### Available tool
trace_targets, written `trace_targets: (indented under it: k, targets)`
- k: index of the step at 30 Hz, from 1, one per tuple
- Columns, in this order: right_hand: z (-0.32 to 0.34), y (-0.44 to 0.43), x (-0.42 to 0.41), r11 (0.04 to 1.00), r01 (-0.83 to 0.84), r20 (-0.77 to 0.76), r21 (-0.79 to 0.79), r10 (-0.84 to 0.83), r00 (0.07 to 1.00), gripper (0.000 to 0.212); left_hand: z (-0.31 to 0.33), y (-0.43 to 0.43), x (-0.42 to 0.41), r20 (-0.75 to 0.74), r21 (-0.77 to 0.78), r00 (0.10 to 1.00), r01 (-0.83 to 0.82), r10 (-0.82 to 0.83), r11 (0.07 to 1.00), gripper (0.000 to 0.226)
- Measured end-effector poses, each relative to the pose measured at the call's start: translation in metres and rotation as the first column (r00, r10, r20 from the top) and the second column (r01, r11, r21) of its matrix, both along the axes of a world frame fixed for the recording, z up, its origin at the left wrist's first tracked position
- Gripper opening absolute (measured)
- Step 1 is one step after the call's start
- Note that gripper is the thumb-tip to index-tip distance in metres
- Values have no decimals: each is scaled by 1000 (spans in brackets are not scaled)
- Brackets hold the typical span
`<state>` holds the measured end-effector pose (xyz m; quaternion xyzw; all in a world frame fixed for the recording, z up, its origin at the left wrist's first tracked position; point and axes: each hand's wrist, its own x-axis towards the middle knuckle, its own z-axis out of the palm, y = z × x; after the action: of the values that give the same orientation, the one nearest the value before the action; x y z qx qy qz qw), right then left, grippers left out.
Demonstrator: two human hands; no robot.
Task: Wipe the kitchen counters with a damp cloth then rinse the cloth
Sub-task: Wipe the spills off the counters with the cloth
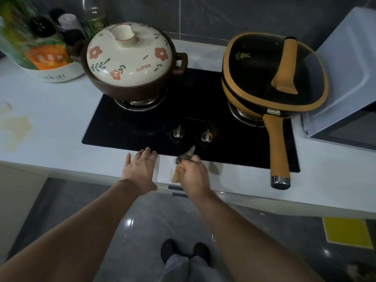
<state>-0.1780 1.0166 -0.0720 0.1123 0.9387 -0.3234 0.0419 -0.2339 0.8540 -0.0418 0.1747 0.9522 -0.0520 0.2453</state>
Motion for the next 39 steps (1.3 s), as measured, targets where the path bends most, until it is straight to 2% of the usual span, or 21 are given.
trace_targets:
  k: [3, 5, 8, 10, 12, 14, 15, 17, 20, 22, 25, 27, 28, 30, 32, 34, 39]
  targets:
    - [12, -19, -15, 996, -82, 6, -30, 82, 997, 26, 2, -1, -1, 5, 0, 1000, 7, -7, 1000, 117]
    - [16, 0, 1, 996, -85, -72, 4, 85, 994, 27, 5, 4, 0, -13, -3, 1000, -14, 14, 1000, 115]
    - [14, 66, 54, 990, 132, -142, 46, -124, 982, 27, 9, 20, 0, -82, 14, 997, -11, 12, 1000, 108]
    - [17, 116, 87, 942, 326, -144, 75, -314, 939, 24, 7, 32, 4, -108, 68, 994, 24, -17, 997, 116]
    - [20, 159, 111, 853, 502, -65, 140, -498, 864, 19, 4, 46, 11, -103, 85, 992, 82, -74, 993, 123]
    - [22, 183, 120, 801, 567, 8, 193, -579, 815, 15, 0, 58, 19, -80, 79, 993, 91, -85, 993, 123]
    - [24, 180, 119, 804, 567, 39, 180, -582, 813, 10, -1, 62, 21, -74, 81, 995, 72, -66, 994, 121]
    - [23, 159, 103, 863, 489, 28, 128, -496, 868, 2, -1, 67, 20, -87, 94, 996, 31, -23, 995, 116]
    - [10, 108, 69, 938, 345, -63, 7, -344, 937, 24, 1, 73, 18, -109, 67, 994, 27, -20, 997, 113]
    - [4, 82, 50, 968, 243, -143, -55, -249, 958, 20, 2, 75, 19, -116, 50, 993, 20, -14, 999, 112]
    - [10, 77, 52, 992, 116, -148, -44, -122, 981, 18, 1, 75, 22, -108, 40, 994, 7, -3, 999, 113]
    - [14, 102, 71, 987, 155, -181, -38, -159, 970, 14, 1, 75, 23, -100, 37, 995, -8, 11, 999, 113]
    - [15, 124, 83, 968, 241, -210, -74, -251, 945, 11, 1, 75, 24, -97, 36, 995, -10, 13, 999, 114]
    - [24, 179, 106, 889, 457, -187, -18, -452, 872, 13, 3, 76, 24, -99, 42, 995, -7, 11, 999, 114]
    - [28, 237, 128, 753, 651, -144, 92, -637, 757, 16, 4, 78, 24, -106, 47, 994, -10, 15, 999, 112]
    - [23, 266, 134, 700, 703, -96, 127, -696, 711, 16, 5, 81, 24, -104, 33, 994, -16, 20, 999, 112]
    - [11, 226, 112, 853, 512, -91, 104, -504, 859, 14, 4, 84, 23, -95, 0, 995, -14, 14, 1000, 114]
